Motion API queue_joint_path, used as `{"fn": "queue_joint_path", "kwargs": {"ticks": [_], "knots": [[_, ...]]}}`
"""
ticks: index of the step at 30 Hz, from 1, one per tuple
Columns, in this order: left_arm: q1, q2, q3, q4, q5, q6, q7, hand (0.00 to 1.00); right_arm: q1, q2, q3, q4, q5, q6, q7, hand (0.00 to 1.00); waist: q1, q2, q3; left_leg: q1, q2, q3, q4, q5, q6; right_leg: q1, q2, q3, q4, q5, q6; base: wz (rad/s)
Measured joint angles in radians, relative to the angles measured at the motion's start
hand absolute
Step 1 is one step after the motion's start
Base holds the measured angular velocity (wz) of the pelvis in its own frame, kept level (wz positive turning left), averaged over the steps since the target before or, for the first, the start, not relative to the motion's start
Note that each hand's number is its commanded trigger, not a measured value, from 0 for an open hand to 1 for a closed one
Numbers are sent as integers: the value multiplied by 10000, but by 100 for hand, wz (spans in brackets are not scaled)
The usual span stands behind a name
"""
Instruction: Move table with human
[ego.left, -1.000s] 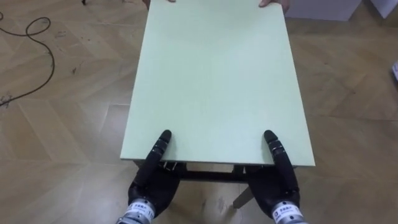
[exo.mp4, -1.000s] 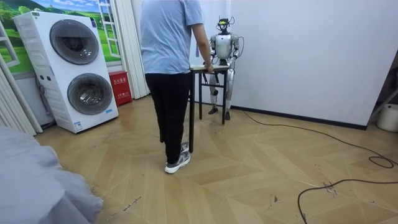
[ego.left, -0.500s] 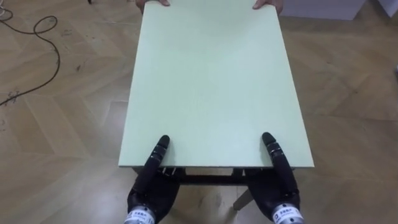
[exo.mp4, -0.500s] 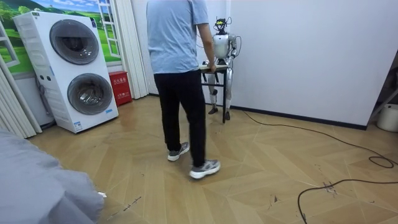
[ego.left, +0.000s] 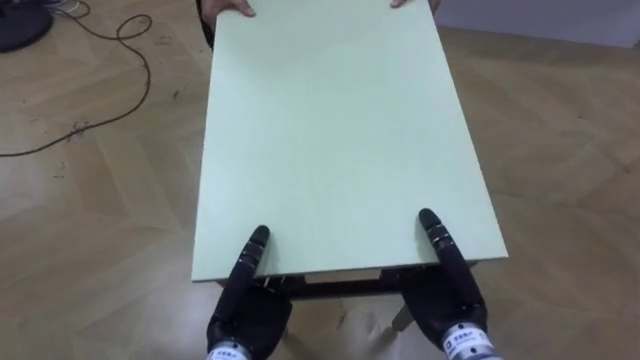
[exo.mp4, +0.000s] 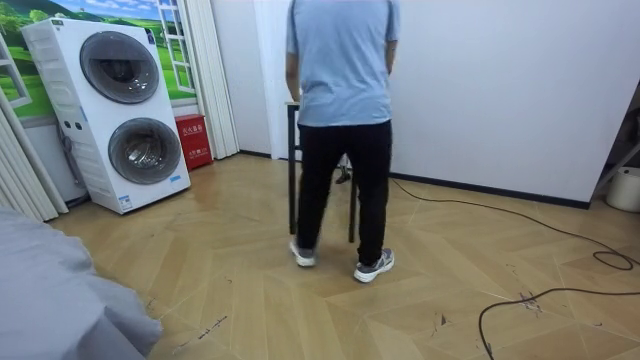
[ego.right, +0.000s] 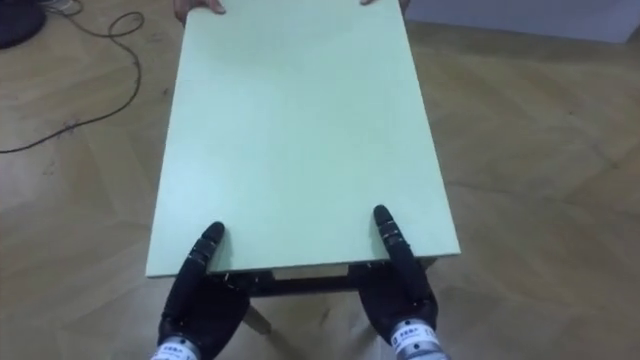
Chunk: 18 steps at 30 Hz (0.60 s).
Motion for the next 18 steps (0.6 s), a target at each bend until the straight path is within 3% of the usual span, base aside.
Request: {"fn": "queue_joint_path", "kwargs": {"ticks": [1,3,4,5,6,7,12,13,15,17,18], "knots": [[106,-26,51,-4,-6,-3,-145,100,-32,-47,43,-3,-59,6,13,100,43,38,0,139,192,563,1078,-957,-22,113,-109,-428,-9,41,83,20],[21,-108,55,-3,14,10,-161,100,-65,-29,-50,-40,-119,-6,85,100,-61,231,35,204,321,576,1817,-1721,-143,155,-73,-844,211,-82,159,57],[-84,-115,56,-2,20,38,-160,100,-97,-44,-119,-93,-148,-13,88,100,-109,314,90,170,255,434,1639,-1821,-26,156,-71,-937,536,-259,241,77],[-123,-104,60,-3,21,38,-160,100,-98,-51,-151,-105,-175,-14,88,100,-182,309,88,171,114,287,1477,-1818,-17,141,-59,-957,630,-332,277,78],[-183,-86,72,-5,24,37,-160,100,-97,-8,-166,-144,-228,-37,88,100,-355,308,87,175,-87,99,1182,-1726,140,106,-119,-903,745,-433,315,70],[-224,-78,78,-5,24,38,-159,100,-99,-2,-158,-170,-233,-64,87,100,-396,311,88,243,-225,91,926,-1648,260,65,-150,-570,797,-489,346,56],[-207,-53,105,-9,18,23,-158,100,-204,-30,-34,-180,-203,-63,80,100,-111,245,138,306,-415,19,762,-1625,303,18,-338,-323,1121,-566,432,13],[-243,-55,134,-10,21,21,-159,100,-232,21,-52,-180,-179,-62,80,100,-42,166,190,295,-525,-83,741,-1635,318,20,-362,-328,1220,-566,434,22],[-258,-54,142,-10,22,21,-160,100,-233,85,-70,-180,-191,-62,73,100,-72,133,207,232,-640,-403,708,-1632,364,12,-442,-323,1509,-576,450,51],[-257,-48,121,-10,33,2,-159,100,-225,95,-62,-180,-190,-64,29,100,-251,100,224,220,-870,-949,691,-1597,437,5,-501,168,1858,-614,505,82],[-261,-34,112,-9,34,-1,-159,100,-221,94,-72,-181,-190,-64,-9,100,-474,84,230,197,-985,-1358,717,-1542,515,-4,-486,763,2098,-641,511,110]]}}
